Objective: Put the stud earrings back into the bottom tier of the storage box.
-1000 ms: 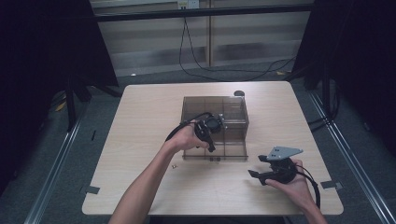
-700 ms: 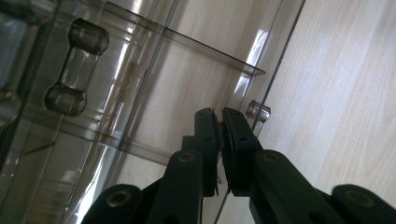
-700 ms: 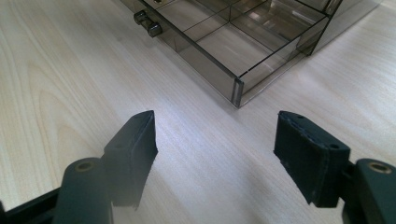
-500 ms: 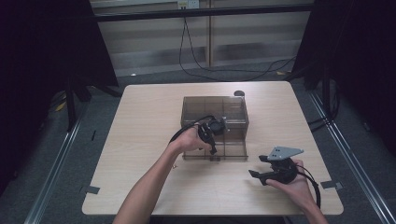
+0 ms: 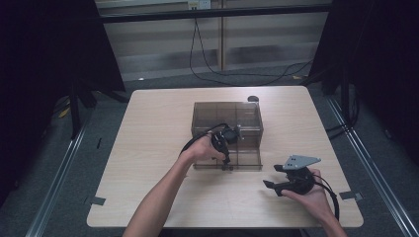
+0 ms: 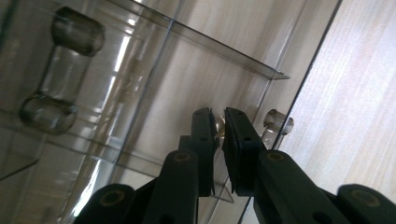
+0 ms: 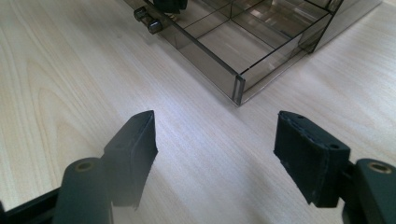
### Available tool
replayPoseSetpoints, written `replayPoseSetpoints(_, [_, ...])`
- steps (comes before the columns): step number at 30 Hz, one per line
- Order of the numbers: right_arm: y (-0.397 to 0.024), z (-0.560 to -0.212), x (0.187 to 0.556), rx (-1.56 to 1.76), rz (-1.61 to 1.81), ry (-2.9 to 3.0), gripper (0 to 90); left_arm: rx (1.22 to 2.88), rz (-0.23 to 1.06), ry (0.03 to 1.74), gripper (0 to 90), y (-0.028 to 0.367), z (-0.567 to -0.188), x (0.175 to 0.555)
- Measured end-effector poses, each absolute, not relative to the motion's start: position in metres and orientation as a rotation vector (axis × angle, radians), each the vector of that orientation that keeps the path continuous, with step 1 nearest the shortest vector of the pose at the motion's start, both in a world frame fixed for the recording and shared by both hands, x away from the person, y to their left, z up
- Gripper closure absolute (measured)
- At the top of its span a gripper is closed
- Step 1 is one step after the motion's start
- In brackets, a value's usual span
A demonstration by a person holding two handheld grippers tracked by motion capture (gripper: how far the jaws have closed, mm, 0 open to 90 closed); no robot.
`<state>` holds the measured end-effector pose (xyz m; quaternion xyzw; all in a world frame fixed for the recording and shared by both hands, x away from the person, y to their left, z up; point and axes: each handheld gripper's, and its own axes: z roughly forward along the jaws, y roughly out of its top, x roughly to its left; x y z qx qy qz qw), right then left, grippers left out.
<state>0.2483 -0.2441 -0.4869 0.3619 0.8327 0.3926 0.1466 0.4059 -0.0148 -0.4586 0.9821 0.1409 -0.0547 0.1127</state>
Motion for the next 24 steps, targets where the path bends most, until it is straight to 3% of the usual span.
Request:
replayPoseSetpoints(13, [-0.245,-0.487,0.249,1.045,1.130,2.391,28.8,2.821,-0.171,0.428,79.9,0.000,-0.448,0.406])
replayPoseSetpoints(24, [-0.244,-0.487,0.249,1.045,1.121,2.396,28.7,2.770,-0.210,0.421,86.5,0.018,-0.444,0.401])
